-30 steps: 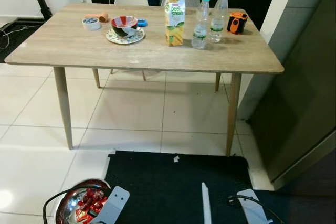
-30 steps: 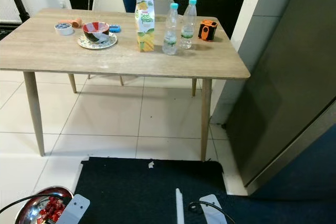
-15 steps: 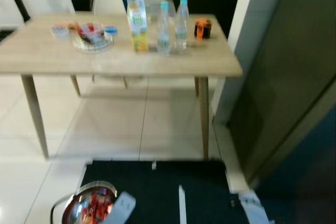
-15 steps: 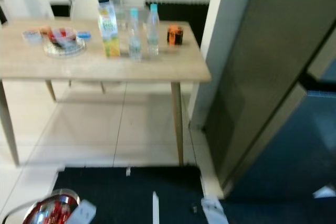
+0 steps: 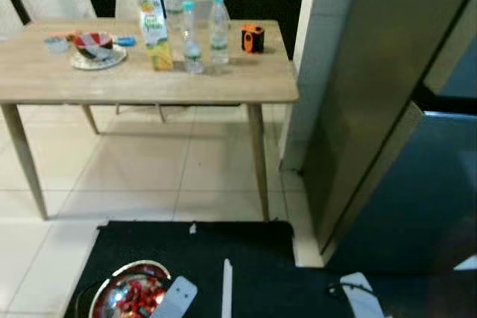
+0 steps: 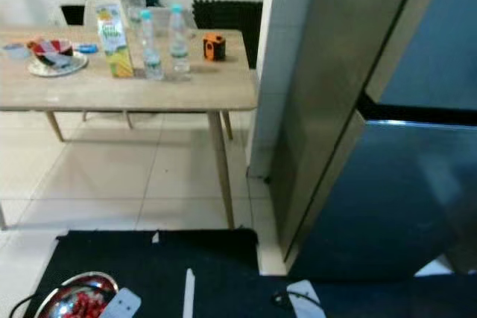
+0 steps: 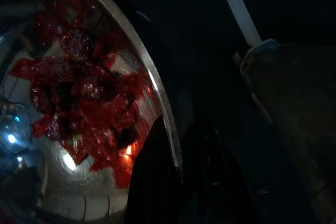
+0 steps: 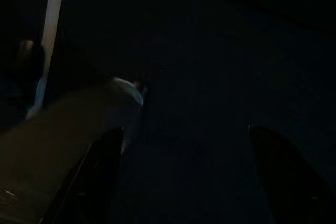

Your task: Restocking fridge

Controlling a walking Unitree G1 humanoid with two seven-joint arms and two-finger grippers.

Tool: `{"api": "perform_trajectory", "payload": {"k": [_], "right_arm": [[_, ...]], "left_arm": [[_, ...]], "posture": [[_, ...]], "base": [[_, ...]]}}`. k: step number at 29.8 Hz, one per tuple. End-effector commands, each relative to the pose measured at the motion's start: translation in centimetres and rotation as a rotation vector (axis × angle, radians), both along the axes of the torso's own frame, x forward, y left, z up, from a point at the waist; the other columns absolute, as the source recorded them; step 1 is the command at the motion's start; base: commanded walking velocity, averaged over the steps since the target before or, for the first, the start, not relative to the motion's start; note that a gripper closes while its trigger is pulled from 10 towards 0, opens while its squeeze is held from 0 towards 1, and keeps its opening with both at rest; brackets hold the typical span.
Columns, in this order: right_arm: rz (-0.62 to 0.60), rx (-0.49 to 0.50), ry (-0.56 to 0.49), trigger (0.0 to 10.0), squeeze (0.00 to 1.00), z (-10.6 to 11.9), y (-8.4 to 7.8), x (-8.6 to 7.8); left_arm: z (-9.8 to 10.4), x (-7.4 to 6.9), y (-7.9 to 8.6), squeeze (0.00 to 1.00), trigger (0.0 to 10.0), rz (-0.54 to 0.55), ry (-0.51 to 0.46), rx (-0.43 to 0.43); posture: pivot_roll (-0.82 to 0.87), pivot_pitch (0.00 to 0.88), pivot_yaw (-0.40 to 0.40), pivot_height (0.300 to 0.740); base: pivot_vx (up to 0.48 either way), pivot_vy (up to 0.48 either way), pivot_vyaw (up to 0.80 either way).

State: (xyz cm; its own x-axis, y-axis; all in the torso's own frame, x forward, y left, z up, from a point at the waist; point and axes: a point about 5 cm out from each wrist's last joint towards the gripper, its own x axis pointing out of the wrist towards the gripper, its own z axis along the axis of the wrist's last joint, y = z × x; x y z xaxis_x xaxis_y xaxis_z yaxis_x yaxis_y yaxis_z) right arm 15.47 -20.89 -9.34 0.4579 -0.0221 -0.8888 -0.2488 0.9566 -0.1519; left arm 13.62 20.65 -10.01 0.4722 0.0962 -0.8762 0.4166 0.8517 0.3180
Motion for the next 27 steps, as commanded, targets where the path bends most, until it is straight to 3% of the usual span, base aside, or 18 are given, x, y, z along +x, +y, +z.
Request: {"api": "perform_trajectory", "payload": {"k": [1, 16, 21, 25, 27], "right_arm": [[-0.001, -0.005, -0.003, 10.0, 0.0, 0.1, -0.2, 0.0], [0.011, 0.006, -0.046, 10.0, 0.0, 0.4, 0.1, 1.0], [0.053, 0.014, -0.124, 10.0, 0.0, 1.5, 0.4, 3.2], [0.109, 0.152, -0.307, 10.0, 0.0, 4.3, 1.7, 7.8], [0.118, 0.18, -0.333, 10.0, 0.0, 4.8, 1.9, 8.5]], "left_arm": [[0.0, 0.0, 0.0, 0.0, 10.0, -0.006, -0.002, 0.002], [0.0, 0.0, 0.1, 0.0, 10.0, -0.017, 0.004, 0.008], [0.0, -0.1, 0.0, 0.0, 10.0, -0.03, 0.01, 0.011], [0.0, -0.1, -0.1, 0.0, 10.0, -0.039, 0.012, 0.012], [0.0, 0.0, -0.1, 0.0, 10.0, -0.041, 0.012, 0.012]], "posture": [[0.0, 0.008, 0.009, 0.74], [0.0, 0.01, 0.008, 0.74], [-0.01, 0.008, 0.006, 0.74], [-0.02, 0.001, 0.005, 0.74], [-0.02, 0.0, 0.005, 0.74]], "base": [[0.0, -0.469, 0.0], [0.0, -0.401, 0.0], [0.0, 0.0, 0.0], [0.0, 0.0, 0.0], [0.0, 0.0, 0.0]]}}
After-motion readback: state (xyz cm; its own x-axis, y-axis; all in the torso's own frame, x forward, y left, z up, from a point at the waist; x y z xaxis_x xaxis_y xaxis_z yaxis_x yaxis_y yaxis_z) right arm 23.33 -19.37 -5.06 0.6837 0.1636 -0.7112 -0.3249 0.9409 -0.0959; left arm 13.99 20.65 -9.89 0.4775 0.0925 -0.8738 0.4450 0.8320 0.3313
